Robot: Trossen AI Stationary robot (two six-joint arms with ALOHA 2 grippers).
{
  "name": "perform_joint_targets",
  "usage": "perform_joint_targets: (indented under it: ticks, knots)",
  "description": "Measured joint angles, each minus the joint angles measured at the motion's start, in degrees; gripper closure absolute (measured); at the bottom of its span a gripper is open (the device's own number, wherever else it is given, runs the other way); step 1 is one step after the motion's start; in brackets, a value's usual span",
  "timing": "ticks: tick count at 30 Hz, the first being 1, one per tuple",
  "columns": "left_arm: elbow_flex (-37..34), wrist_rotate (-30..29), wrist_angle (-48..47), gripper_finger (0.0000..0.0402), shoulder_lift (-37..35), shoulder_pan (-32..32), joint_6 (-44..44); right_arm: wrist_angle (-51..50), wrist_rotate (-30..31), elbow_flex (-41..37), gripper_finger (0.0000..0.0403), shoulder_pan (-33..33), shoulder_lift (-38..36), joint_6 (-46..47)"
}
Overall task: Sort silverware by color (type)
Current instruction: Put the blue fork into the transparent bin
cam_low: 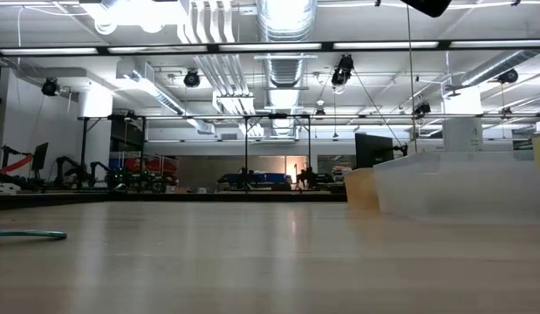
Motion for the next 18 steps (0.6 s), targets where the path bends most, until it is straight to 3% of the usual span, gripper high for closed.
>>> perform_joint_targets:
  ticks: [5, 14, 18]
  knots:
    - [-0.14, 2.56, -0.16, 0.0288, 0.03, 0.85, -0.02, 0.0, 0.54, 0.02, 0.0324, 0.0, 0.0, -0.04]
    - [-0.4, 3.89, -0.4, 0.0388, 0.29, 1.04, -1.44, -0.02, 0.87, 0.02, 0.0329, 0.01, 0.0, -0.14]
    - [-0.15, 3.89, -0.39, 0.0397, 0.37, 1.03, -2.46, -0.02, 0.9, 0.02, 0.0326, 0.02, 0.0, -0.13]
